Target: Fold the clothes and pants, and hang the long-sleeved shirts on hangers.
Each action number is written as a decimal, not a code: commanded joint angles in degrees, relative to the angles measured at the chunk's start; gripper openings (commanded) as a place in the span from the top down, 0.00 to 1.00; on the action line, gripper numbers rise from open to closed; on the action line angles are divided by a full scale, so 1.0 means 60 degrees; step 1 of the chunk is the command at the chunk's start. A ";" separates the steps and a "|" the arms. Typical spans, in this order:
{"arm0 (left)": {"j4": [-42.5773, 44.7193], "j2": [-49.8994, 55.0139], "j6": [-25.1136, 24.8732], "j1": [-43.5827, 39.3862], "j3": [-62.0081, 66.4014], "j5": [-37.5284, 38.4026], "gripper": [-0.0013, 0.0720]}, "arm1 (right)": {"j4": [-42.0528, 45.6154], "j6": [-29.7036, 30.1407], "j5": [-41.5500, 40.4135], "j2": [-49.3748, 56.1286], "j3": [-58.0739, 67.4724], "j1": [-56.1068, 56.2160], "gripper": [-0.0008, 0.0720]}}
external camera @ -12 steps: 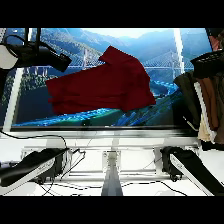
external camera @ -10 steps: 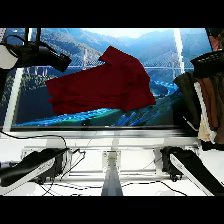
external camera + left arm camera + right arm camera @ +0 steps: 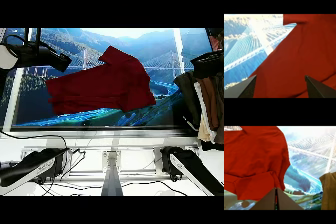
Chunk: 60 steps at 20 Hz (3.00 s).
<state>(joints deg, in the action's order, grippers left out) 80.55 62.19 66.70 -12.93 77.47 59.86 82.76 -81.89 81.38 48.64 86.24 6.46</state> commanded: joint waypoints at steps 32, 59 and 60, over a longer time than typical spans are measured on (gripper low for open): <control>-0.1657 0.1129 0.0233 0.0226 0.0007 -0.0306 0.03 | -0.2087 0.2317 -0.4736 0.3643 -0.7085 -0.1504 0.24; -0.2222 0.1614 0.1144 0.6870 -0.4860 0.2036 0.22 | -0.2076 0.2597 -0.4758 0.5089 -0.5464 -0.1486 0.97; -0.2430 0.1647 0.1144 0.6870 -0.5027 0.1818 0.22 | -0.2076 0.2597 -0.4758 0.5089 -0.5464 -0.1486 0.97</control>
<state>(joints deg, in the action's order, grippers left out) 68.60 71.72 73.89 27.55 52.23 73.49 70.30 -66.28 52.86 79.11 53.23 -2.52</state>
